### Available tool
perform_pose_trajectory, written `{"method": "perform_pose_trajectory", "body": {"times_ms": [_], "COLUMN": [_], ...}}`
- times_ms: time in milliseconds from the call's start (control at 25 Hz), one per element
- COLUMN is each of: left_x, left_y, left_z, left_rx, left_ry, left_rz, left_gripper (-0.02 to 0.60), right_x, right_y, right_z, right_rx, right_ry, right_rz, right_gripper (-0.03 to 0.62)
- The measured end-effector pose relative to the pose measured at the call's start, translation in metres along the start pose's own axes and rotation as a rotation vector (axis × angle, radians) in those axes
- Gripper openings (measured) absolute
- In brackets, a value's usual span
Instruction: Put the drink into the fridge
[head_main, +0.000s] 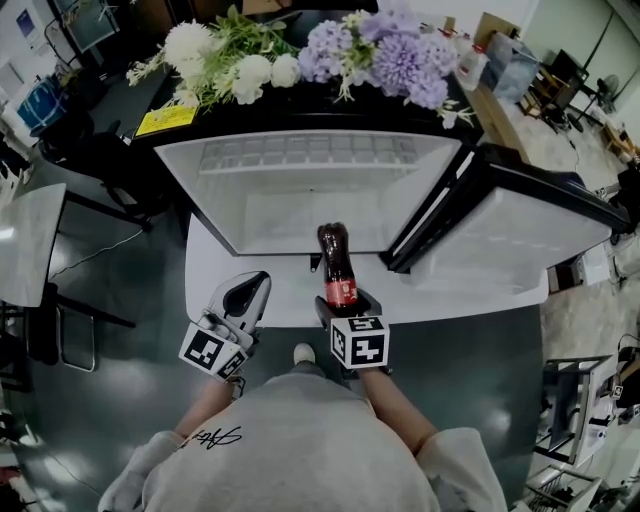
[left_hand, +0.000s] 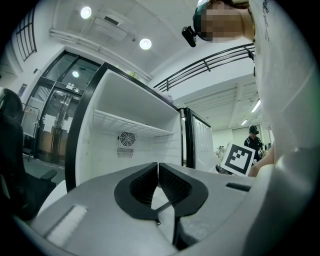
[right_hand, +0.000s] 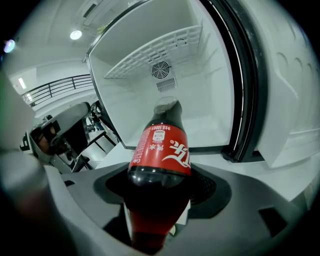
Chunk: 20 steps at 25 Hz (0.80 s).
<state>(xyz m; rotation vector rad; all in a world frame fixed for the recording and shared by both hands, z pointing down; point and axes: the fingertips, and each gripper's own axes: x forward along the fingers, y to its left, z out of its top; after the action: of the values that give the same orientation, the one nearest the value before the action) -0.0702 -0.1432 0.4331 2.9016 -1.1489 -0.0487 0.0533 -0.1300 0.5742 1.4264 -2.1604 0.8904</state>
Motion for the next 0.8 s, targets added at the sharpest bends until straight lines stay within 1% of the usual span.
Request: {"method": "perform_pose_trajectory", "body": {"times_ms": [480,640,800], "left_x": [0.013,0.016,0.019], "left_y": [0.009,0.014,0.015], "left_z": [-0.004,-0.004,-0.002], "left_rx": [0.007,0.014,0.012], "left_ry": [0.015,0.016,0.012], "left_rz": [-0.064,-0.061,-0.040], "left_gripper": [0.012,0.012,0.012], "right_x": [0.032,0.046,0.054], "right_y": [-0.014,-0.016,-0.019], "right_z": [-0.003,-0.005,-0.005], "right_rx": [0.012,0.014,0.018], "right_ry": [0.035,0.049,0.060], "right_rz": [-0.049,-0.048,-0.040], "right_gripper": [0.322,0.322,0.322]}}
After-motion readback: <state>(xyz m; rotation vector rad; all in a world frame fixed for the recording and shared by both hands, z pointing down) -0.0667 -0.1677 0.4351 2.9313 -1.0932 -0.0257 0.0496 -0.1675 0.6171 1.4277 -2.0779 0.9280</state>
